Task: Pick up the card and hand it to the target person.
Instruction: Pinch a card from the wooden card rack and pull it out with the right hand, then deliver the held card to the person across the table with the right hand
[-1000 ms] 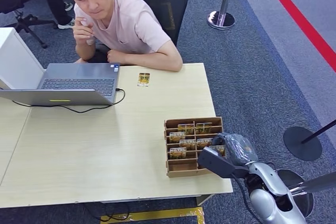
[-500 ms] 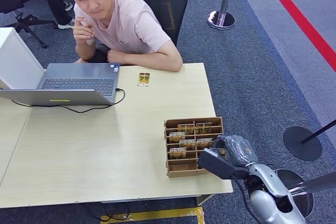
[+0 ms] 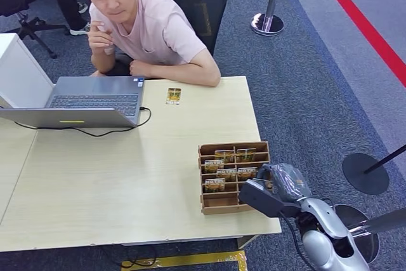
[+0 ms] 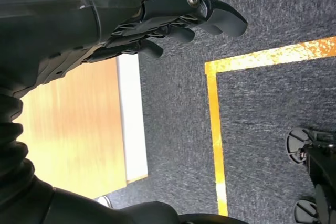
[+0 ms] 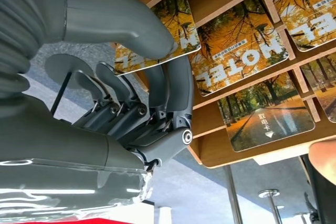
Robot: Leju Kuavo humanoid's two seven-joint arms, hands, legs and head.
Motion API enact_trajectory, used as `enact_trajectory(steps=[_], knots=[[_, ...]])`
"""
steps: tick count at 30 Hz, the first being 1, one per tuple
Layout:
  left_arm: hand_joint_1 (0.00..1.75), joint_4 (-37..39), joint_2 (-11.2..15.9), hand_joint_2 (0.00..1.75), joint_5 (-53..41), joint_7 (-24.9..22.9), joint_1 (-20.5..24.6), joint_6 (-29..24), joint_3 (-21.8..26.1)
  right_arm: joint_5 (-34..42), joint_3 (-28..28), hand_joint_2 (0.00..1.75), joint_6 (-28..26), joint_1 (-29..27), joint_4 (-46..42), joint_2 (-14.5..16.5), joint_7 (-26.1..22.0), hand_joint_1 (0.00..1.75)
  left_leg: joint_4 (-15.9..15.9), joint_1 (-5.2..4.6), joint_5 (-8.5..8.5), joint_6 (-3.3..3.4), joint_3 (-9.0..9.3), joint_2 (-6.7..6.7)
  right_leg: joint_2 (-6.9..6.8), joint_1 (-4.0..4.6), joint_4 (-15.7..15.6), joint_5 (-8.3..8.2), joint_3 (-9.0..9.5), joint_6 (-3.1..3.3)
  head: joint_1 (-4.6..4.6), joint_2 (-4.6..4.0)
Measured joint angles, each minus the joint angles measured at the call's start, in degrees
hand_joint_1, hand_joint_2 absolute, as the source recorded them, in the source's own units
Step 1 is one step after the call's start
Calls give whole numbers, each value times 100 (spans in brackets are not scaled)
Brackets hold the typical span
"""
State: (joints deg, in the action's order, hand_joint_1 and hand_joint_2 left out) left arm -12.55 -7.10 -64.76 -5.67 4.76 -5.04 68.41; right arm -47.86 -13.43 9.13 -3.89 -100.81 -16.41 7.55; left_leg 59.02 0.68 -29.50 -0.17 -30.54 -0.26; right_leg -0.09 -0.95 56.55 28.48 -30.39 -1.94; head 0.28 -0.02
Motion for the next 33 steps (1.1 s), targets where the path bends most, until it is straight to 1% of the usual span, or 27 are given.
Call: enact_trajectory(steps=[3,6,14,18,22,25,29,33], knots=[[0,0,1,175,33,28,0,-61,7,-1,-1,175,-100,-2,-5,0,-114,154,0,0,0,0,-1,0,0,0,0,0,0,0,0,0],[0,0,2,175,50,30,0,-69,15,8,-1,175,-327,2,-28,2,-361,154,0,0,0,0,-2,0,0,0,0,0,0,0,0,1],[0,0,-2,175,28,58,2,-67,49,173,10,175,-1479,136,-298,72,-1568,154,0,0,0,0,-1,-1,-1,0,0,0,0,0,1,0],[0,0,-6,175,-27,60,7,-62,49,209,27,175,-1886,143,-518,194,-1985,154,0,0,0,0,-2,0,0,0,0,0,0,0,0,1],[0,0,-7,175,-49,56,28,-57,49,40,12,175,-1963,272,-569,338,-2180,154,0,0,0,0,-3,0,1,0,1,0,0,0,0,1],[0,0,-7,175,-89,68,51,-53,48,-394,-83,175,-2025,466,-463,449,-2182,154,0,0,2,-1,-3,0,0,0,1,-1,2,0,0,1],[0,0,-8,175,-176,119,71,-46,45,-965,-385,175,-2454,764,28,587,-2217,154,0,1,4,0,-1,0,1,0,2,-1,3,0,0,1],[0,0,-9,175,-245,157,75,-36,42,-1112,-745,175,-2938,1206,791,713,-2276,154,-1,1,5,1,-4,0,2,1,3,-1,2,0,0,0]])
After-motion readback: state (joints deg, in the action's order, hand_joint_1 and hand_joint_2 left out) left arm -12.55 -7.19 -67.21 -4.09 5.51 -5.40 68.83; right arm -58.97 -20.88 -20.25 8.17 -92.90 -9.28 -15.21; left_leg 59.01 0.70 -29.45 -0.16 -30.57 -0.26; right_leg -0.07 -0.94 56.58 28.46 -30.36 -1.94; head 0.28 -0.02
